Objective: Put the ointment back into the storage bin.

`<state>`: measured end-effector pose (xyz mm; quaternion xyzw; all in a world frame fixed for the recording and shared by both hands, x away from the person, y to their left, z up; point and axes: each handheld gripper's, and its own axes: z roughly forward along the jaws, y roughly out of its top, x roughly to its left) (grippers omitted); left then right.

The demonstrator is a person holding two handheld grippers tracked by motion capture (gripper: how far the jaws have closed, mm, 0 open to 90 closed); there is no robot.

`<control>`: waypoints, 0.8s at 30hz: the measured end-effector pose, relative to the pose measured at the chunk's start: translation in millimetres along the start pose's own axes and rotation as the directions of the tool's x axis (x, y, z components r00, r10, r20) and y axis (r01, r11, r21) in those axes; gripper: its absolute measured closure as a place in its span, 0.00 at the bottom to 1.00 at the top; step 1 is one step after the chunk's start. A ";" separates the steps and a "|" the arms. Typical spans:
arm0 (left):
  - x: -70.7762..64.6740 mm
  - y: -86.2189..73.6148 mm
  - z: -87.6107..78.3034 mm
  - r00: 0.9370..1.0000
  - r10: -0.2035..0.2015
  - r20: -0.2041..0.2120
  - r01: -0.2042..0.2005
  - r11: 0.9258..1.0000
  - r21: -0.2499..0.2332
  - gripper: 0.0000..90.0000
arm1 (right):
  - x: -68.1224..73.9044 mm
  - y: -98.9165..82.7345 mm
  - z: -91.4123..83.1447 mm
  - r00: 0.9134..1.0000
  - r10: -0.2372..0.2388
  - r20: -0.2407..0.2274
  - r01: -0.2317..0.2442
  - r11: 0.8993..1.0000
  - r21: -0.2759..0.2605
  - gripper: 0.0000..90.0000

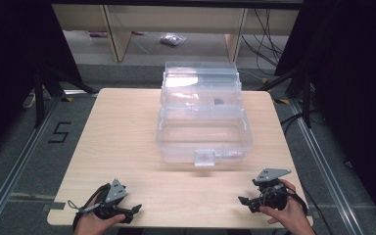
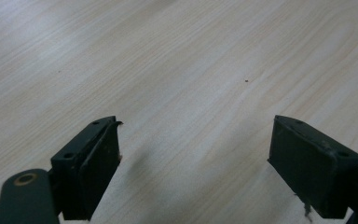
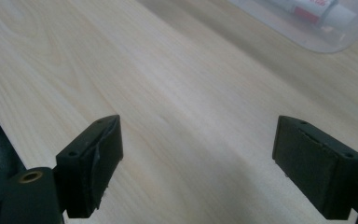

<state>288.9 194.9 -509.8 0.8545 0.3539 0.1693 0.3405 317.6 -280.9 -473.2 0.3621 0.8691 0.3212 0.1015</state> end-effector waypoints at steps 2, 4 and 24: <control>0.8 0.0 -0.7 1.000 0.009 0.000 -0.009 1.000 0.008 0.18 | 0.5 -2.2 0.5 1.000 -0.010 0.007 0.010 1.000 0.009 0.19; -0.2 -0.2 -0.1 1.000 -0.006 0.003 0.006 1.000 -0.001 0.18 | 1.3 -3.9 2.5 1.000 -0.019 0.014 0.019 1.000 -0.004 0.19; -0.1 -0.1 -0.3 1.000 -0.002 0.002 0.002 1.000 -0.001 0.18 | 10.0 -21.0 1.9 0.999 -0.038 0.031 0.036 0.998 0.055 0.19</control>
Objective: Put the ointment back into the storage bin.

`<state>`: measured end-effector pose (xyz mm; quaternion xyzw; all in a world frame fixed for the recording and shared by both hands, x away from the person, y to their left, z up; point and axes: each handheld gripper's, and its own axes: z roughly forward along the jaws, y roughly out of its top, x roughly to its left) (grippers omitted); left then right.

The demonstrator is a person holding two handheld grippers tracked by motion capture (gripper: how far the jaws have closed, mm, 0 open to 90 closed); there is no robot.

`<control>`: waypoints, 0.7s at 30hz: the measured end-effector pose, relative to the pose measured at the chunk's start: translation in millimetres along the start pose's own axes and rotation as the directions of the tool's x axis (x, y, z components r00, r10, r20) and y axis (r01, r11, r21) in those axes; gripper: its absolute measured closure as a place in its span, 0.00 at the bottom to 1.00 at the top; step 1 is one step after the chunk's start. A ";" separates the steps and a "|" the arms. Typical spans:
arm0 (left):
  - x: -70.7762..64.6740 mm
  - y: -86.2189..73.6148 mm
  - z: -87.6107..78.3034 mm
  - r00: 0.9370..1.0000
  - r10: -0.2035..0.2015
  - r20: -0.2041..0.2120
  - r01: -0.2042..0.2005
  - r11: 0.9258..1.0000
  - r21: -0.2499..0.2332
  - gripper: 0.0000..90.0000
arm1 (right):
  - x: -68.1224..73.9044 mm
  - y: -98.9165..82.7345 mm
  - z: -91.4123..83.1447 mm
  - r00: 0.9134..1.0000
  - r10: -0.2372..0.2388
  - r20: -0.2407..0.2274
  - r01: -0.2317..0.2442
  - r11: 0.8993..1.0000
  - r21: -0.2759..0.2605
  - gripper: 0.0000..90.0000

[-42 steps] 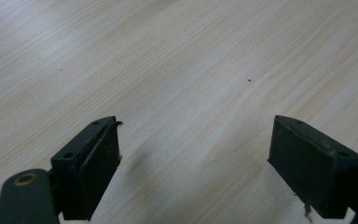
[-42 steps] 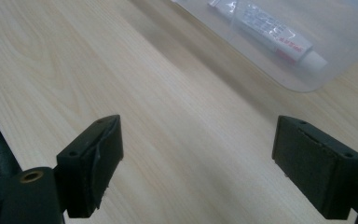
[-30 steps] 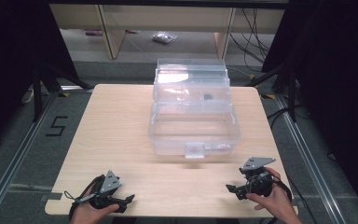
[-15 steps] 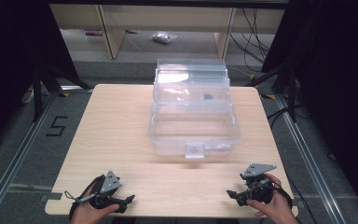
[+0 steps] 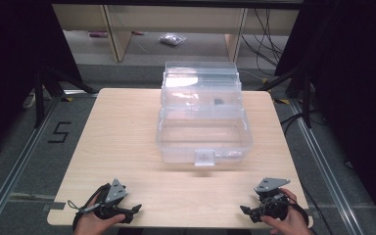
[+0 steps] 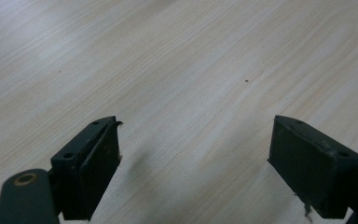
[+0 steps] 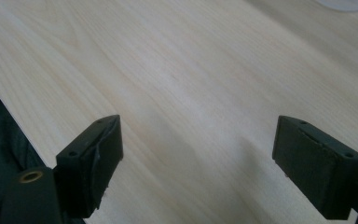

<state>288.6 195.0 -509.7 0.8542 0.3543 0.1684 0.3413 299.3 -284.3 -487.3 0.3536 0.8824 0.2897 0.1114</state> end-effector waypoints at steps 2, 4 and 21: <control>0.0 0.0 -0.1 1.000 0.000 0.000 0.000 1.000 0.000 0.18 | 1.1 -2.3 0.7 1.000 0.000 0.006 0.000 1.000 -0.005 0.19; 0.4 0.1 -0.1 1.000 0.004 -0.001 -0.004 1.000 0.003 0.18 | 2.0 -4.6 0.4 1.000 -0.004 0.007 0.004 1.000 0.001 0.19; 0.5 0.3 -0.9 1.000 -0.003 0.008 0.003 1.000 0.005 0.18 | 0.0 -6.8 1.0 1.000 -0.001 0.012 0.001 1.000 0.031 0.19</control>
